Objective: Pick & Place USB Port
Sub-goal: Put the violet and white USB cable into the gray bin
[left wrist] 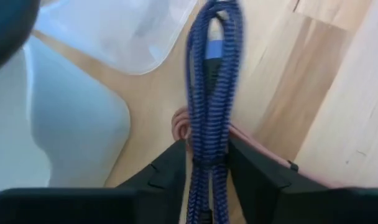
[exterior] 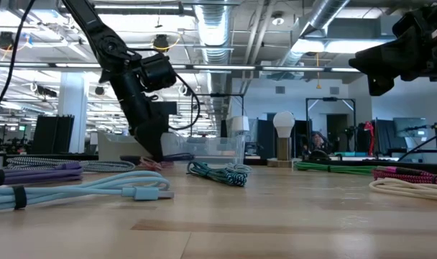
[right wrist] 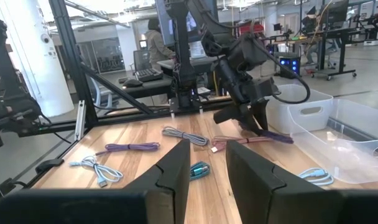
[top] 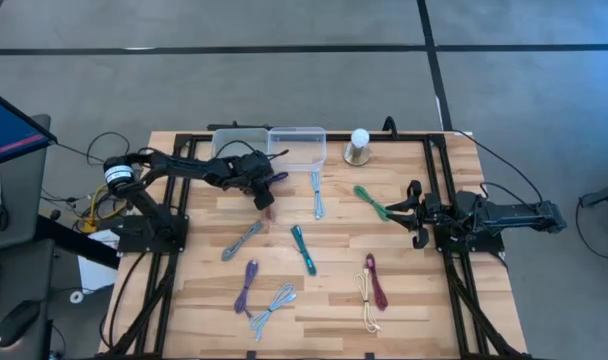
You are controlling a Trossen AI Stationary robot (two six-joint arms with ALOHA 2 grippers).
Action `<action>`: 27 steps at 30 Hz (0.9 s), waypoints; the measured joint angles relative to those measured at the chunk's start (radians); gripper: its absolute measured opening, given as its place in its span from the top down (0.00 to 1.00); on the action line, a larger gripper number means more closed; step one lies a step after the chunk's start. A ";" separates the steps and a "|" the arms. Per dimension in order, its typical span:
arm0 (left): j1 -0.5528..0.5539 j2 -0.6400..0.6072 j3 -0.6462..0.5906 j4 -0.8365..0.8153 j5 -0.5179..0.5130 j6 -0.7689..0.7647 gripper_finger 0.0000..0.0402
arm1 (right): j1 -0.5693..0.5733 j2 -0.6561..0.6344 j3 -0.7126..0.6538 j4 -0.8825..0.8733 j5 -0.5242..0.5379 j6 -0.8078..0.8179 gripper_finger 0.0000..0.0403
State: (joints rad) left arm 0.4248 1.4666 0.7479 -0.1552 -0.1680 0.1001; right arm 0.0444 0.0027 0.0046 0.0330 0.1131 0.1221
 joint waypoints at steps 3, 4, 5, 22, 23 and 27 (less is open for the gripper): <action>0.000 0.000 0.000 0.003 0.000 0.000 0.83 | 0.000 0.000 0.000 0.000 0.000 0.000 0.76; 0.000 0.000 0.000 0.005 0.001 0.000 0.87 | 0.000 0.000 0.000 0.000 0.000 0.000 0.76; 0.000 0.000 0.000 0.005 0.002 0.000 0.89 | 0.000 0.000 0.000 0.000 0.000 0.000 0.76; 0.000 -0.087 0.001 0.026 0.005 0.000 0.96 | 0.000 0.000 0.000 0.001 0.011 -0.001 0.76; -0.001 -0.110 0.001 0.027 0.005 -0.001 0.96 | 0.000 0.000 0.000 0.002 0.017 -0.001 0.76; -0.003 -0.224 0.001 0.029 0.026 -0.001 0.96 | 0.000 0.000 0.000 0.003 0.020 -0.001 0.76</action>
State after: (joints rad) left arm 0.4221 1.2429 0.7490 -0.1265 -0.1417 0.0994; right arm 0.0441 0.0026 0.0047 0.0357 0.1333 0.1215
